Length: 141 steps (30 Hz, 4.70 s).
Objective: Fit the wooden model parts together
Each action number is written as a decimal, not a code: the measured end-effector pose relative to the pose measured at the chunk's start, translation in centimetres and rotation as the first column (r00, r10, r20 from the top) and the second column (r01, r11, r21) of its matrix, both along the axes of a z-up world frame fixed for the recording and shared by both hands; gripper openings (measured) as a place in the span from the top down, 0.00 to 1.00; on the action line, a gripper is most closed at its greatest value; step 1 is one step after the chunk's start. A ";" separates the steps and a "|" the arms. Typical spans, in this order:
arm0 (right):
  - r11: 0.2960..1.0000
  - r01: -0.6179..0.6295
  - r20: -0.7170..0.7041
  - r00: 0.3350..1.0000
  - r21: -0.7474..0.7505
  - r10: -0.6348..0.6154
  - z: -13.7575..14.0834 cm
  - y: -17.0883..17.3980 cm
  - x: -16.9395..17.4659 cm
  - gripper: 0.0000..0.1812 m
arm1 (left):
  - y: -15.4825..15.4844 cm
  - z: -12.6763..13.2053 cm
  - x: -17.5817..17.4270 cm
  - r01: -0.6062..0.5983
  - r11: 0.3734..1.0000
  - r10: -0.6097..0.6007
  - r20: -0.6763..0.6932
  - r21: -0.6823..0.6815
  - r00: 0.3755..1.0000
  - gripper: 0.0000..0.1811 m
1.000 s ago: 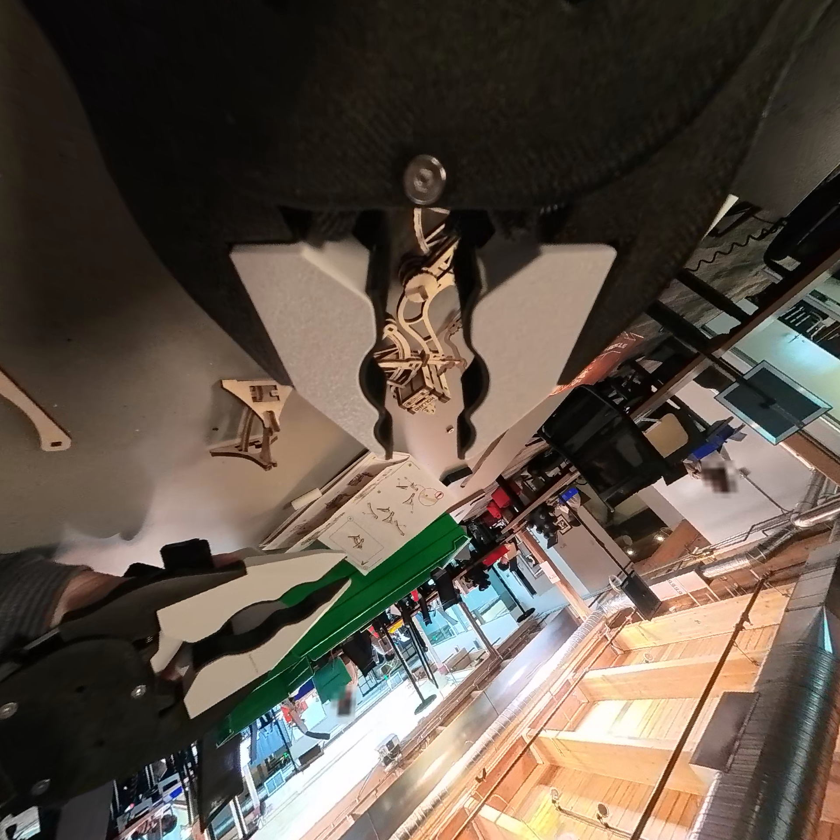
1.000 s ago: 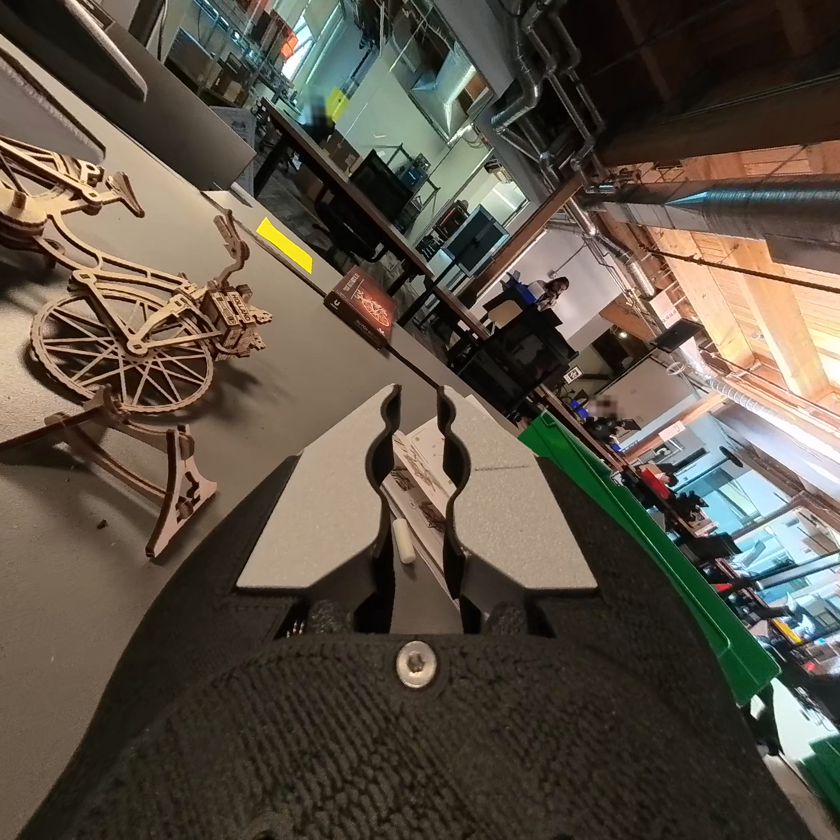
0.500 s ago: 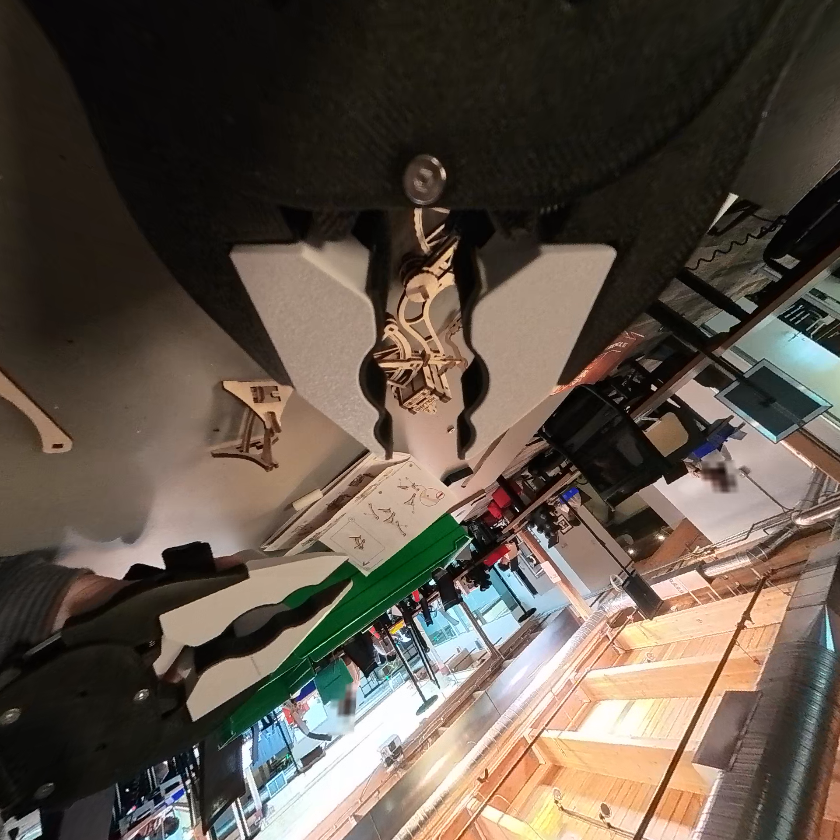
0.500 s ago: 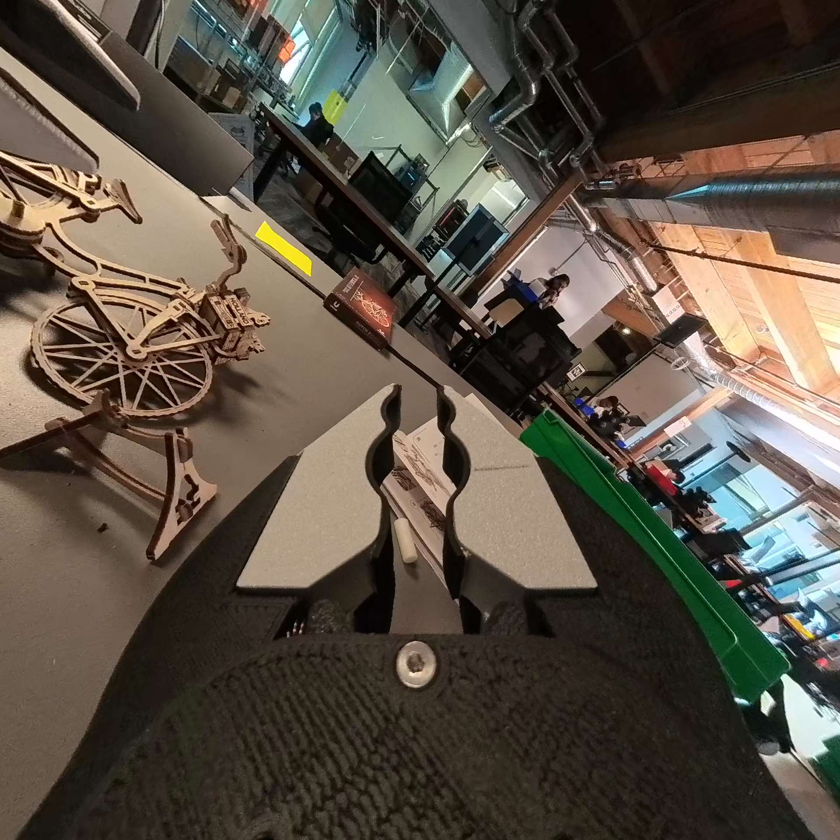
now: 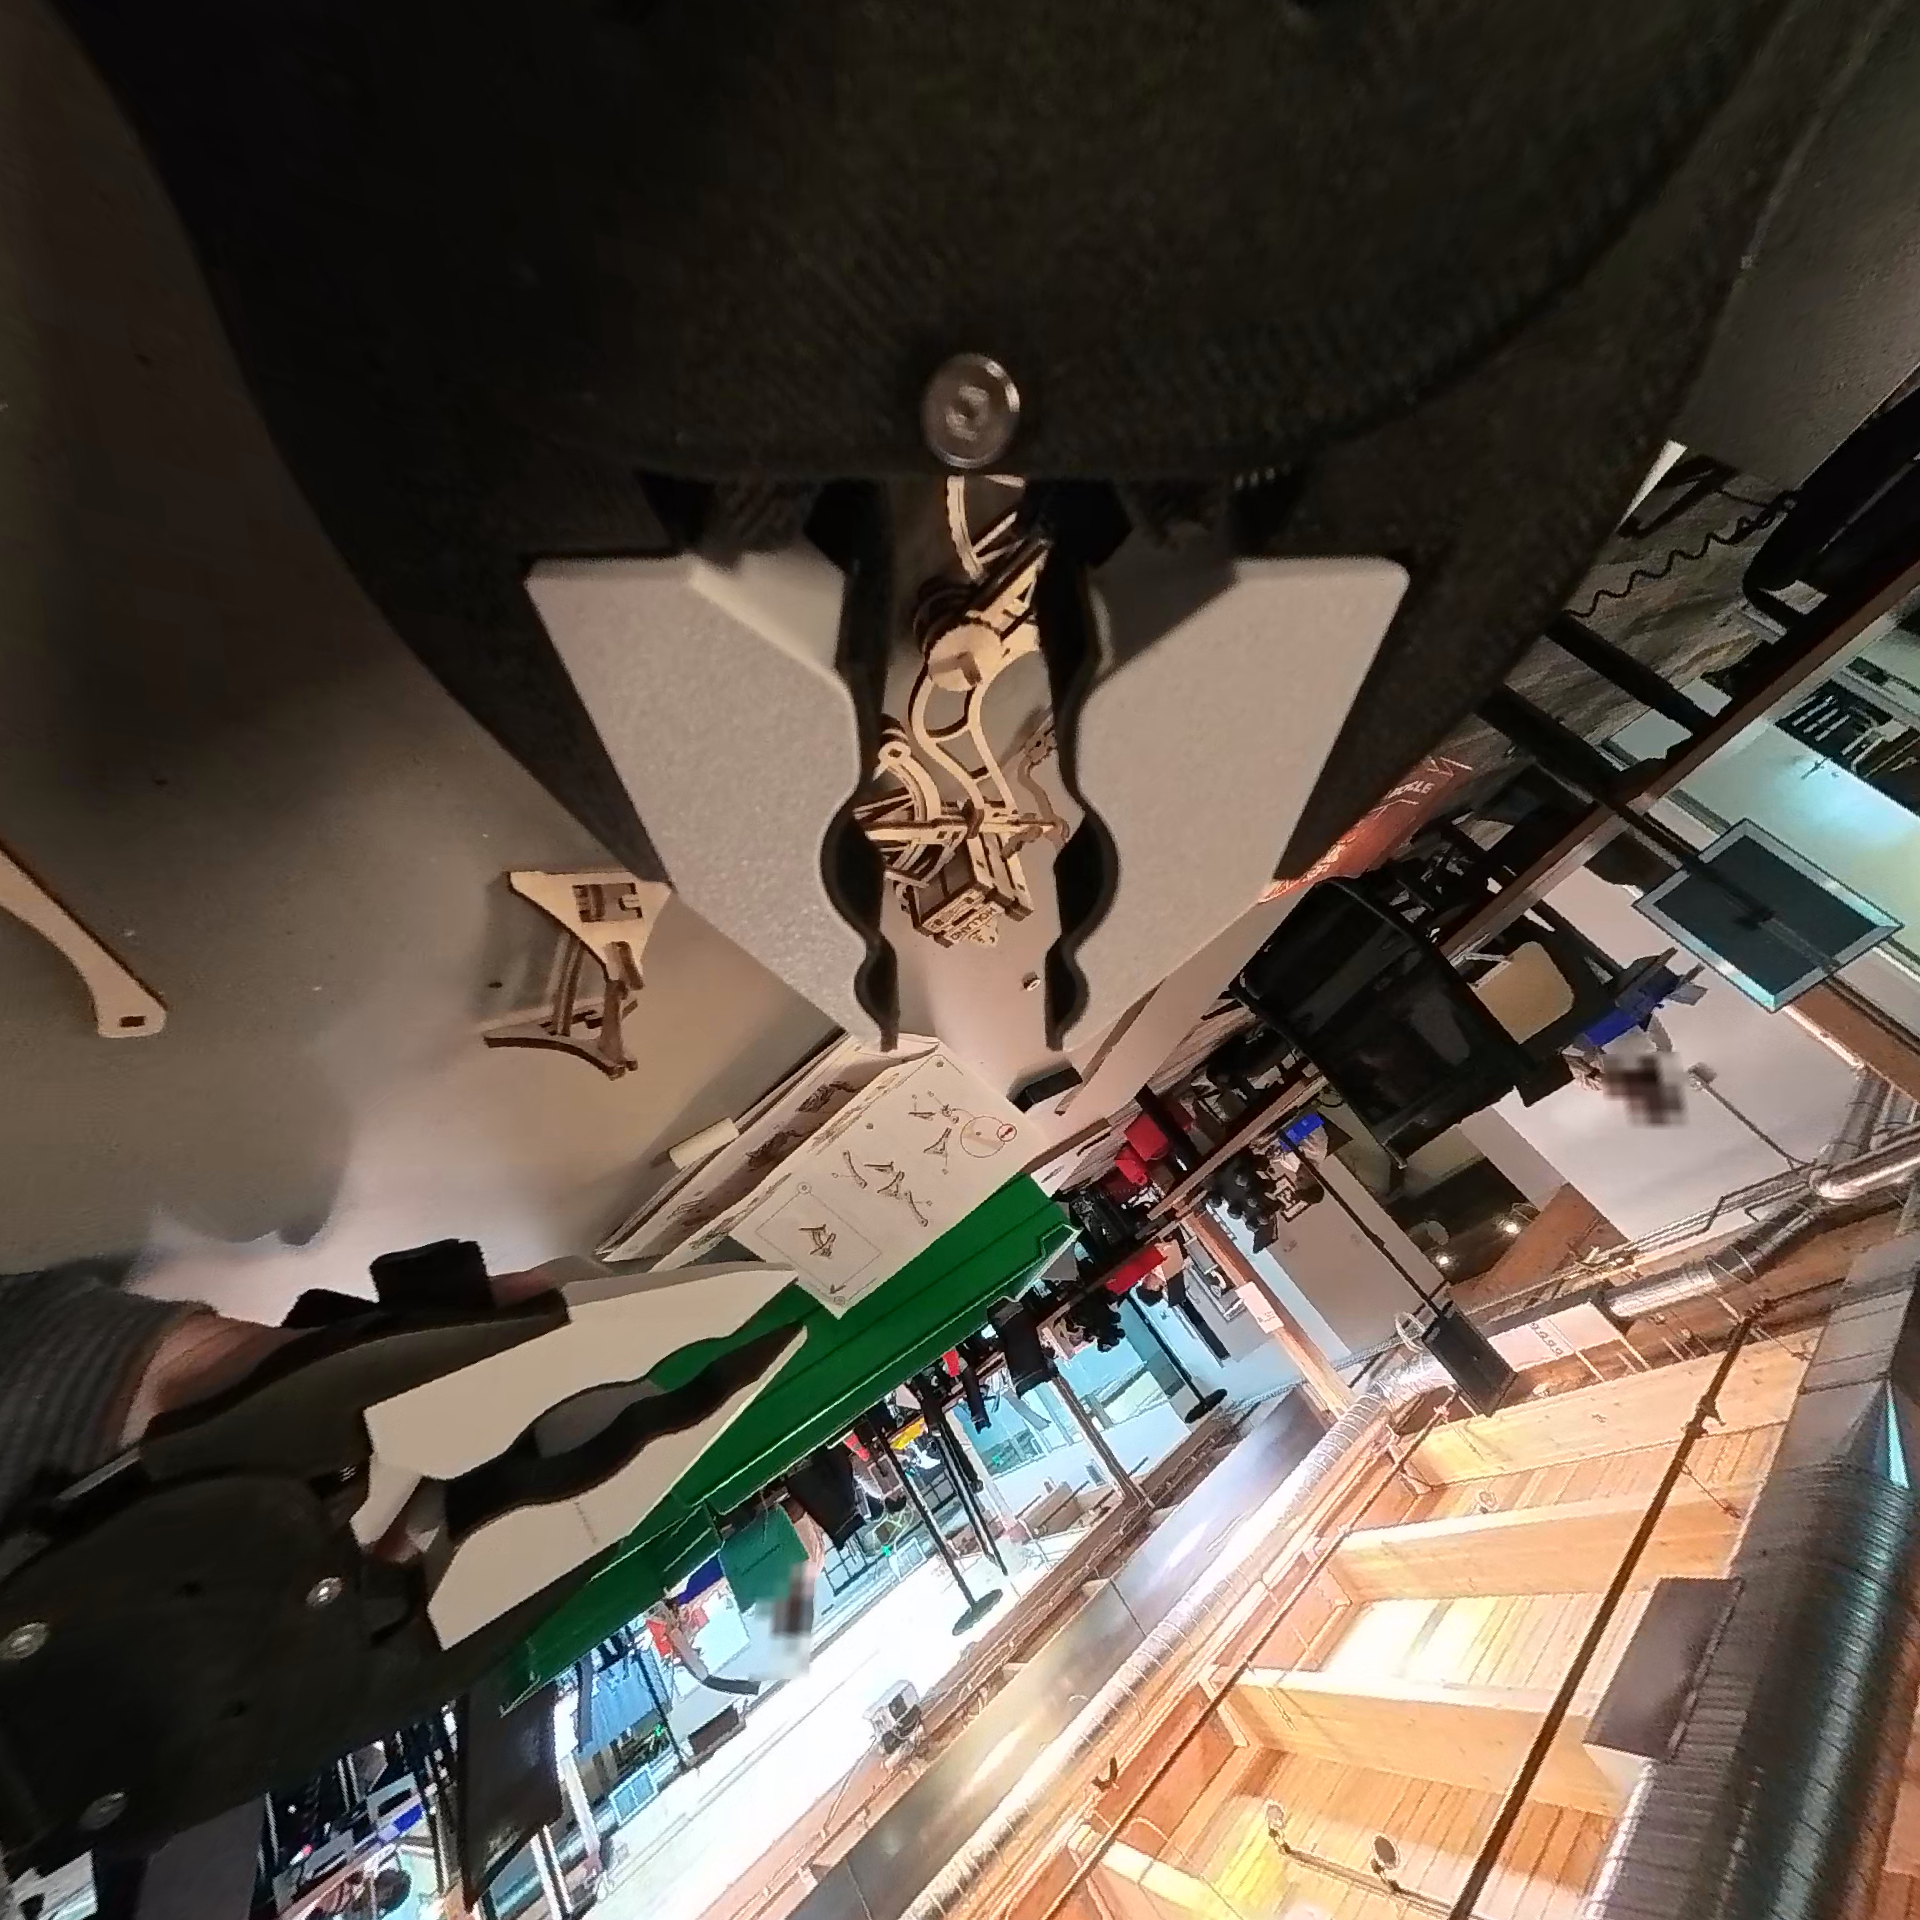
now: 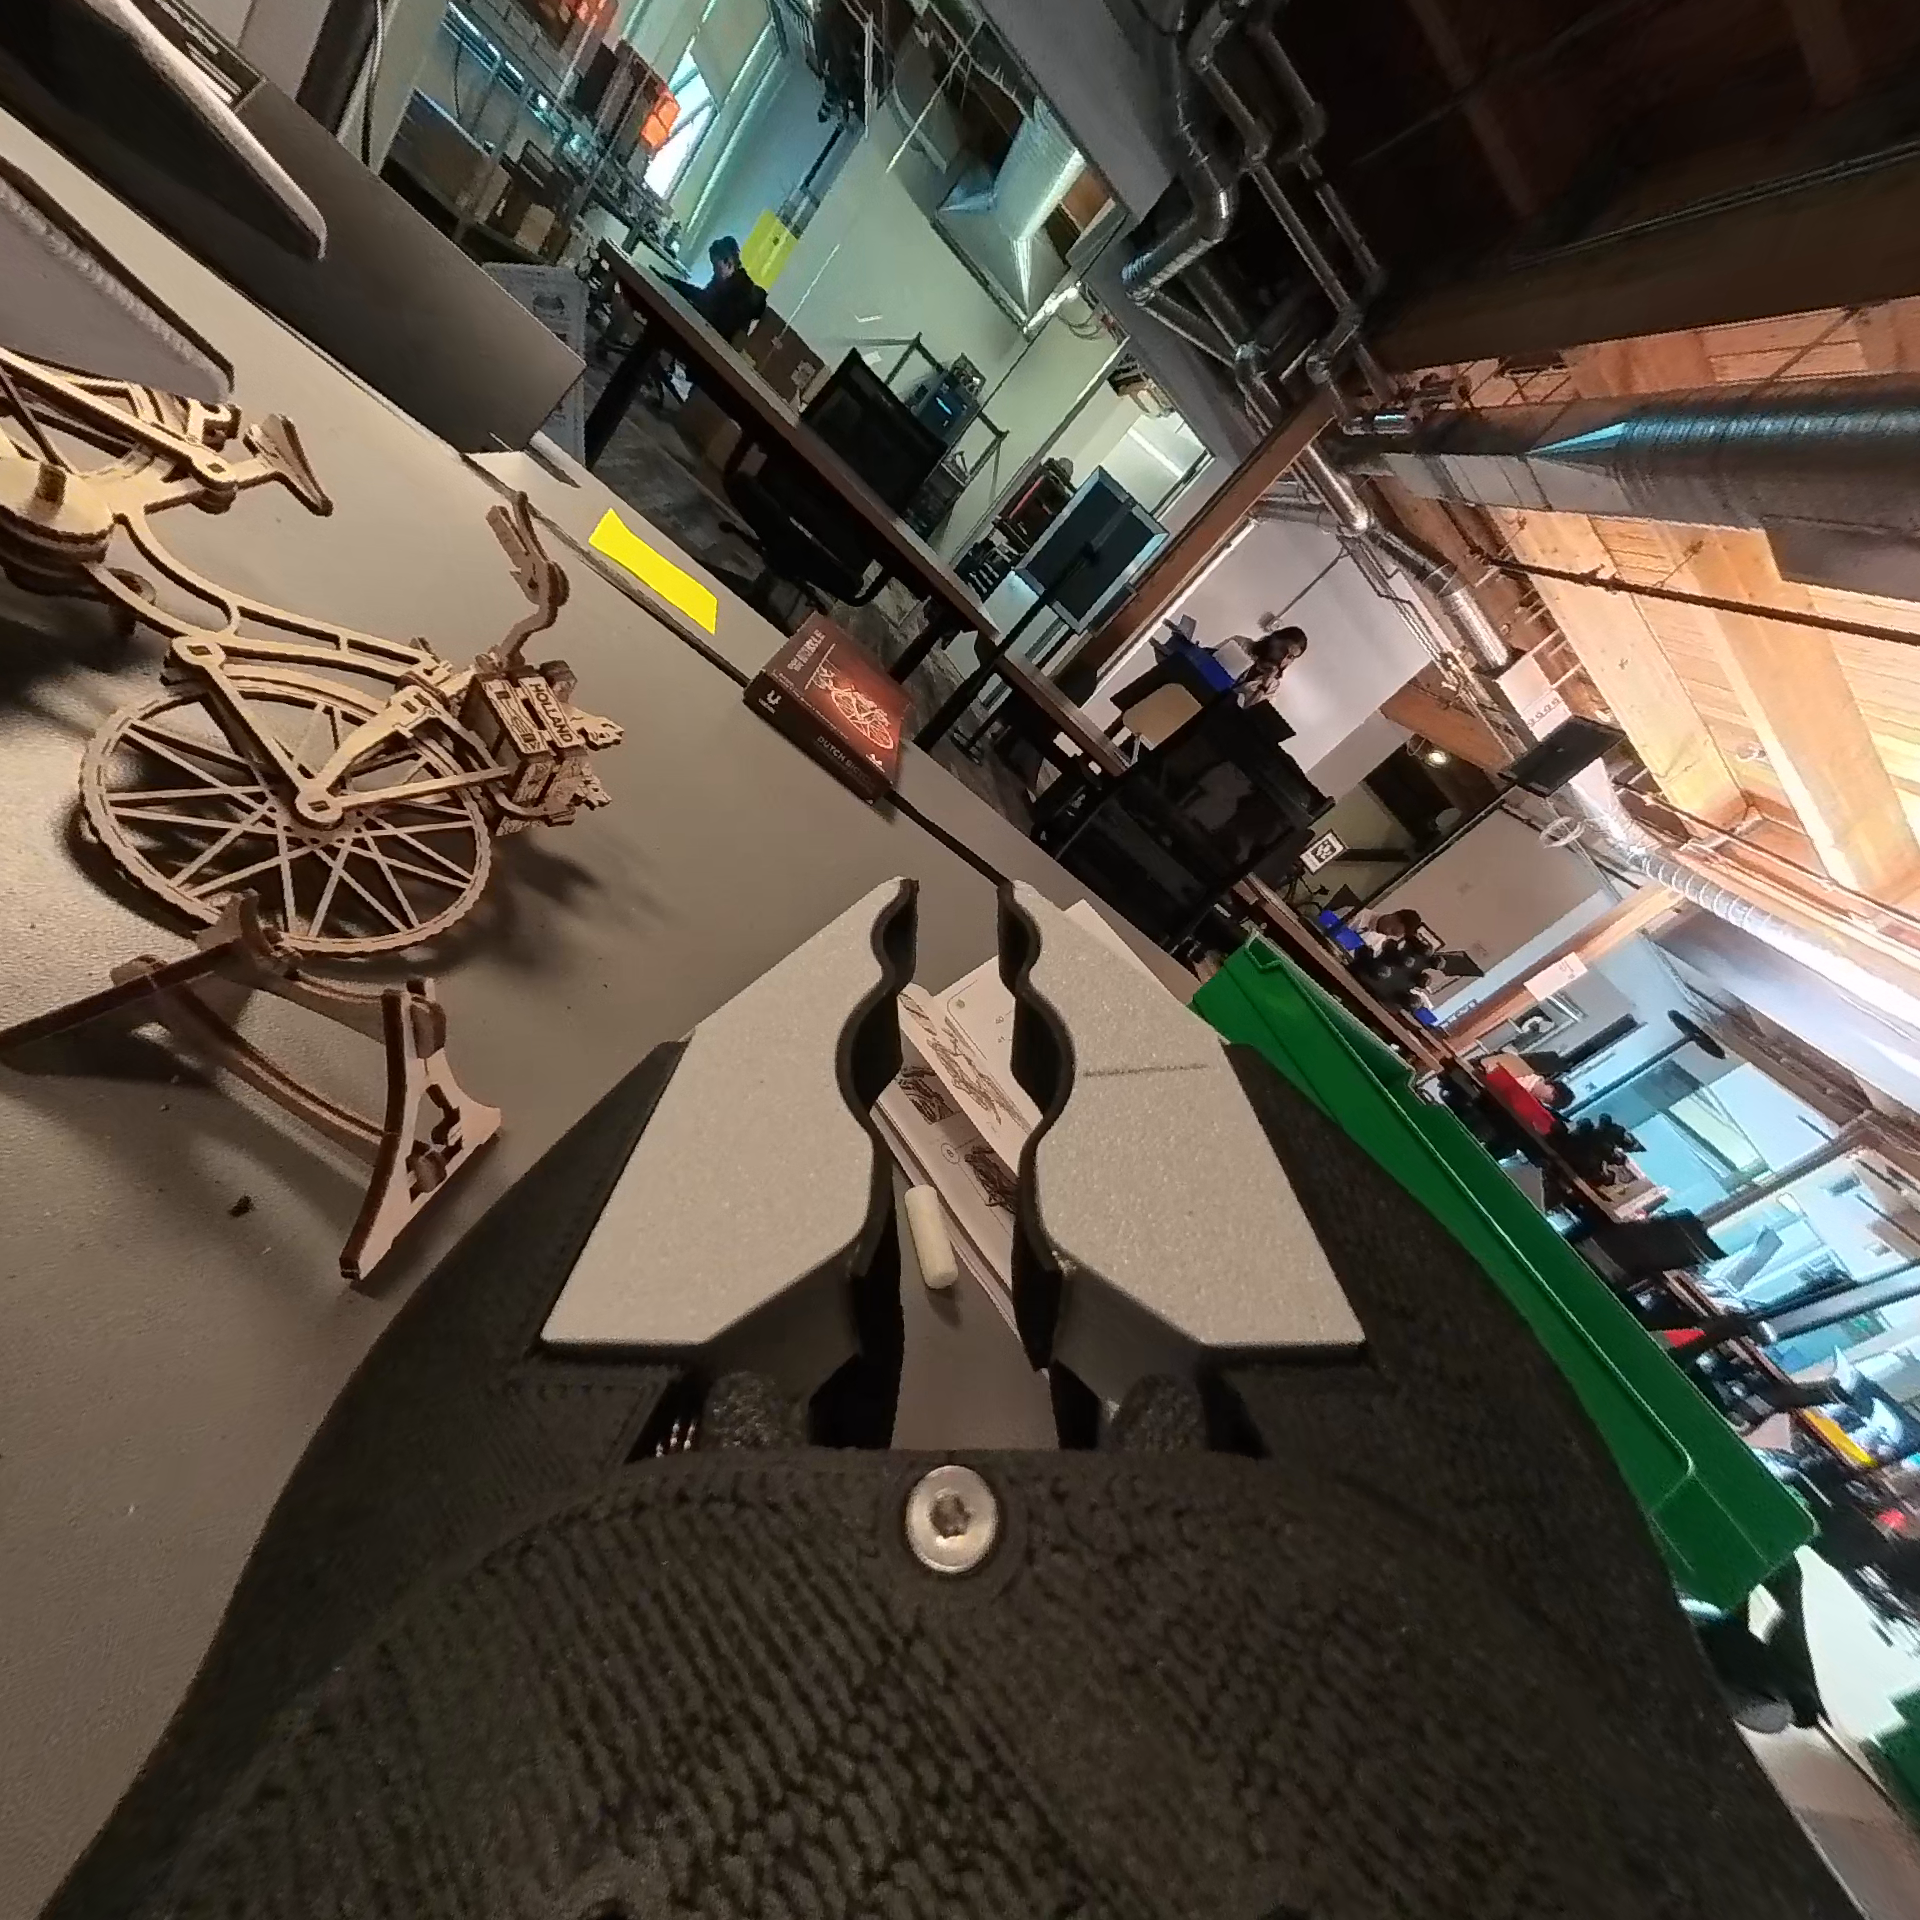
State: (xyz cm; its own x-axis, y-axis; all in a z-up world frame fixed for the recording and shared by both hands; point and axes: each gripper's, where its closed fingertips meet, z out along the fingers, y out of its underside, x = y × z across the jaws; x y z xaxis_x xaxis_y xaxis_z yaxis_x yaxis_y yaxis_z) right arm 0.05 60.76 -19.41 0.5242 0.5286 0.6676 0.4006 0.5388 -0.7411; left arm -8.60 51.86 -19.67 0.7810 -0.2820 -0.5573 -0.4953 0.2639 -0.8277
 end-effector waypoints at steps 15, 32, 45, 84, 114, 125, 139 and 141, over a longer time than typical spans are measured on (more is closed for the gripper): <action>0.583 -0.646 -0.126 0.716 -0.493 0.687 -2.0 -7.1 0.7 0.83 | -4.1 -3.1 6.5 0.479 0.740 -0.353 0.334 -0.472 0.874 0.77; 0.504 -0.444 0.113 0.658 -0.741 0.745 -7.5 -6.7 0.1 0.89 | -2.3 -8.6 4.9 0.323 0.511 -0.126 0.302 -0.796 0.945 0.83; 0.429 -0.500 0.070 0.586 -0.752 0.807 -7.0 -7.7 0.6 0.92 | -2.2 -6.8 5.8 0.402 0.600 -0.311 0.260 -0.692 0.914 1.00; 0.478 -0.394 0.164 0.611 -0.785 0.774 -8.7 -7.0 0.2 0.94 | -1.1 -8.9 5.2 0.261 0.591 -0.233 0.148 -0.763 0.961 0.83; 0.459 -0.438 0.220 0.494 -0.773 0.841 -9.4 -9.2 -3.4 0.91 | -1.4 -8.7 5.8 0.280 0.596 -0.278 0.134 -0.752 0.951 0.87; 0.436 -0.428 0.205 0.486 -0.792 0.849 -9.5 -9.3 -3.4 0.94 | -0.6 -7.7 5.2 0.303 0.621 -0.231 0.201 -0.723 0.952 0.74; 0.472 -0.314 0.267 0.520 -0.824 0.811 -8.9 -8.6 -2.7 0.84 | -0.4 -9.2 5.7 0.273 0.597 -0.336 0.075 -0.754 0.939 0.72; 0.517 -0.322 0.286 0.552 -0.793 0.784 -8.5 -7.9 -2.4 0.81 | -0.4 -9.3 5.8 0.291 0.570 -0.348 0.095 -0.768 0.933 0.74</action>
